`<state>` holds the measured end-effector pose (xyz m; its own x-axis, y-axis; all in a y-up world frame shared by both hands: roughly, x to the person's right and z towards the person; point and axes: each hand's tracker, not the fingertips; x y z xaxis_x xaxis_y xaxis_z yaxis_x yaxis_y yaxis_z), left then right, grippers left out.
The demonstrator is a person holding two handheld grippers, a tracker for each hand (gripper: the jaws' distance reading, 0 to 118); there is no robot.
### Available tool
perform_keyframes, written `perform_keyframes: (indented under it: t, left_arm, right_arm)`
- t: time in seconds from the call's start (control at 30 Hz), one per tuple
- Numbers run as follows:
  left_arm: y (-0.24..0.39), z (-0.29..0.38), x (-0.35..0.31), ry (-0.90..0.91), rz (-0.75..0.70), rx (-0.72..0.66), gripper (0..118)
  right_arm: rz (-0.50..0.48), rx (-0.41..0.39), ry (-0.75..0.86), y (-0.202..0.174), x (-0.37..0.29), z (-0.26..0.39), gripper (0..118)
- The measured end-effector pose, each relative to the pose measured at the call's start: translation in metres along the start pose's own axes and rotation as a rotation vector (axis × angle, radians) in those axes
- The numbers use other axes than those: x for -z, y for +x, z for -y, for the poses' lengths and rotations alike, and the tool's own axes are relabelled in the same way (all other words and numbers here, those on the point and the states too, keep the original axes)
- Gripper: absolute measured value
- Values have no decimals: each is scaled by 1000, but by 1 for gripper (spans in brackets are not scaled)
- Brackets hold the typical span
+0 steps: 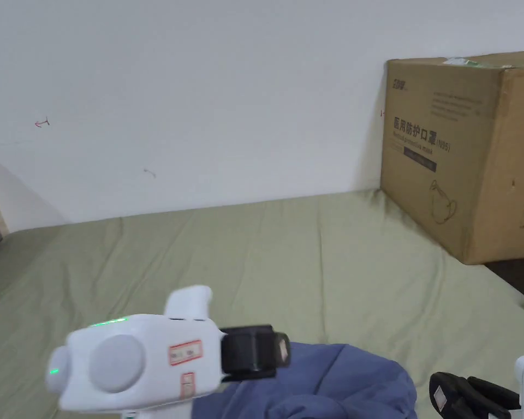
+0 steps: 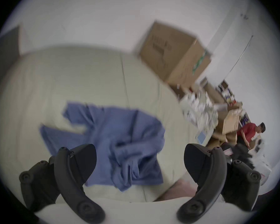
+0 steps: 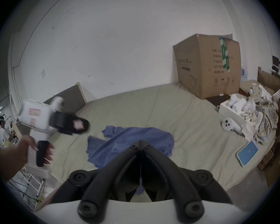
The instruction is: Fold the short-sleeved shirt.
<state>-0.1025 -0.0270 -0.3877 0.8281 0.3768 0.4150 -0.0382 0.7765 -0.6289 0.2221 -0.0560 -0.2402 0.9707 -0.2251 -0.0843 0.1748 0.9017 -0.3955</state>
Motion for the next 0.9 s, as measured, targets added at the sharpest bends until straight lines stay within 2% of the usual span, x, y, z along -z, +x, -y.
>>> perform_keyframes:
  t: [0.07,0.1,0.13,0.2,0.23,0.27,0.33,0.43,0.6,0.67,0.77,0.8,0.87,0.9]
  left_arm:
    - [5,-1,-51,200,-57,53,107]
    - [7,9,-76,296,-81,79,98]
    - [7,17,-92,376,-107,116,81]
    - [10,40,-120,476,-200,184,15]
    - [11,53,-126,507,-270,200,0]
    - [10,70,-135,549,-326,195,0]
    - [3,96,-145,581,-317,138,0]
    - [1,121,-153,602,-416,112,0]
    - [-14,93,-149,522,-411,114,0]
    - [-36,55,-127,308,-385,72,0]
    - [-103,10,-51,-128,-250,-143,0]
    - [-124,8,-23,-222,-247,-194,0]
    - [-153,7,20,-233,-314,-196,1]
    - [-165,6,40,-263,-405,-169,20]
  right_arm:
    - [5,-26,66,-7,-6,-6,0]
    - [11,-37,114,-11,-10,-9,0]
    - [18,-42,154,-14,-13,-10,0]
    - [46,-43,255,-20,-22,-9,0]
    - [59,-34,293,-21,-25,-7,0]
    - [66,-21,327,-23,-28,-5,0]
    - [92,4,368,-25,-33,0,0]
    - [129,20,382,-28,-37,5,0]
    - [101,-5,323,-30,-27,0,0]
    - [94,-13,312,-32,-24,0,0]
    - [53,-8,266,-31,-13,1,0]
    - [41,-3,243,-31,-9,2,0]
    - [22,3,203,-29,1,5,0]
    - [14,-3,182,-27,6,7,0]
